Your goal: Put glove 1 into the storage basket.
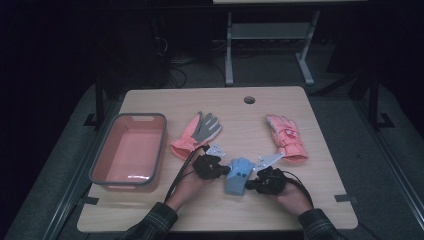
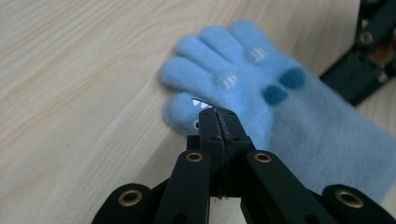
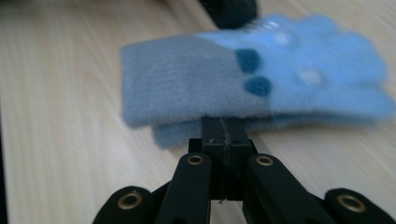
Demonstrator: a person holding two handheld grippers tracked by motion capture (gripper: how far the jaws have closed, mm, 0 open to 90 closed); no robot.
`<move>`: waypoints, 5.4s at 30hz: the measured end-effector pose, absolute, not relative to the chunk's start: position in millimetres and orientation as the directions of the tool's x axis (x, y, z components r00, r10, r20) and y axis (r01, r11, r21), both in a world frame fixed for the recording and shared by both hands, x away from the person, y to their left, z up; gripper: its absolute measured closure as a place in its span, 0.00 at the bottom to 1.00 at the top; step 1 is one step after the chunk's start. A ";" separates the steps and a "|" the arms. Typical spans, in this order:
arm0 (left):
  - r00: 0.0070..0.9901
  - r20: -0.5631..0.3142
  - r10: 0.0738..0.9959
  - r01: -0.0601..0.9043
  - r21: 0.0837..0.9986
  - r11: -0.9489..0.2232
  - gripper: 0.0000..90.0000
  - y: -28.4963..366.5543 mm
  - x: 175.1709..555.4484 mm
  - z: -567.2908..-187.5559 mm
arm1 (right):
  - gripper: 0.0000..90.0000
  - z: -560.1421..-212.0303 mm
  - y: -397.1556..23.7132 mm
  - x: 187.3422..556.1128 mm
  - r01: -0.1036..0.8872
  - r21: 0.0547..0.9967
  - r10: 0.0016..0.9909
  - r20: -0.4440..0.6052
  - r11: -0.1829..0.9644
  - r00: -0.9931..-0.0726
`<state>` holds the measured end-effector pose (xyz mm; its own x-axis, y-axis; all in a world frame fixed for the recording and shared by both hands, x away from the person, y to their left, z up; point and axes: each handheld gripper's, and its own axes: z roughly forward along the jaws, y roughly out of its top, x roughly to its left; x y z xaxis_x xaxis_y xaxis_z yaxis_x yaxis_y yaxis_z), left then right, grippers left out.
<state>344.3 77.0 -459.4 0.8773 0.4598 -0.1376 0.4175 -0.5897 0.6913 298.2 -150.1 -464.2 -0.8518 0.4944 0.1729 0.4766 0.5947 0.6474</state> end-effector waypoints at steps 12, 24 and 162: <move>0.876 -0.152 0.458 0.421 0.707 -0.569 0.99 75.9 342.7 -457.6 | 1.00 -465.9 -115.6 291.1 0.431 0.656 0.419 0.188 0.620 -0.888; 0.877 -0.145 0.458 0.417 0.703 -0.576 0.49 78.5 332.4 -444.7 | 0.64 -455.5 -170.2 285.7 0.489 0.672 0.543 0.152 0.557 -0.826; 0.626 -0.064 0.777 0.590 0.691 -0.418 0.74 277.9 410.6 -366.9 | 0.14 -481.6 -209.0 312.4 0.526 0.721 0.732 0.039 0.451 -0.681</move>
